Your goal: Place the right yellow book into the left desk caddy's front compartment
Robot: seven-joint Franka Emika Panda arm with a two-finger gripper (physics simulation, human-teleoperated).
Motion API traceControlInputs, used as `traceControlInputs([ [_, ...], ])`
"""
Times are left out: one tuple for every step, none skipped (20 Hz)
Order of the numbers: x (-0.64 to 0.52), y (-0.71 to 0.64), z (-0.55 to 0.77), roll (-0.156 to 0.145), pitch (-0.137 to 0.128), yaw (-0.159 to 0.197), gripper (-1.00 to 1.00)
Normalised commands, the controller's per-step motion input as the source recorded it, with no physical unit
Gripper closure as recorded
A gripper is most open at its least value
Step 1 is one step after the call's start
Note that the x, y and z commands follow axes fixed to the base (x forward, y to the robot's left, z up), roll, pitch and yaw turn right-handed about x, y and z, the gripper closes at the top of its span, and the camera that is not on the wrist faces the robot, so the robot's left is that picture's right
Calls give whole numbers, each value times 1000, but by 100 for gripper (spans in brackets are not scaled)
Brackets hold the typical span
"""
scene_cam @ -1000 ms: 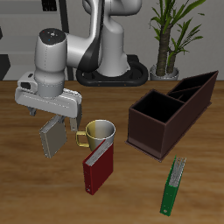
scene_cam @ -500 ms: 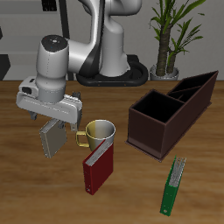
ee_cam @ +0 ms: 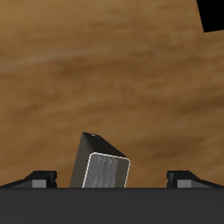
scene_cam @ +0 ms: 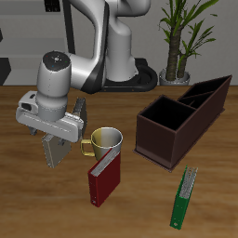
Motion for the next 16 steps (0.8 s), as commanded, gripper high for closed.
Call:
traceControlInputs([
  [-47,-163,-298,-161,-11,-78,100],
  [196,-6,-216,120,76,21,100],
  [-17,-57,-121,-27,3,-14,100],
  [-16,63,-108,7,14,-42,100],
  [7,109,-66,26,10,18,100],
  [-27,66,-23,27,11,-8,100],
  [-6,72,44,22,-7,-11,100],
  [-41,92,55,20,-7,-12,100],
  [25,90,82,14,-1,-24,100],
  [-25,229,148,37,-15,-38,100],
  [-6,170,171,42,-35,41,100],
  [-41,42,11,0,0,0,100],
  [-93,178,374,9,-53,-58,100],
  [-47,116,305,16,-26,-17,100],
  [-73,38,504,-34,-49,26,100],
  [-75,27,554,-13,-64,30,100],
])
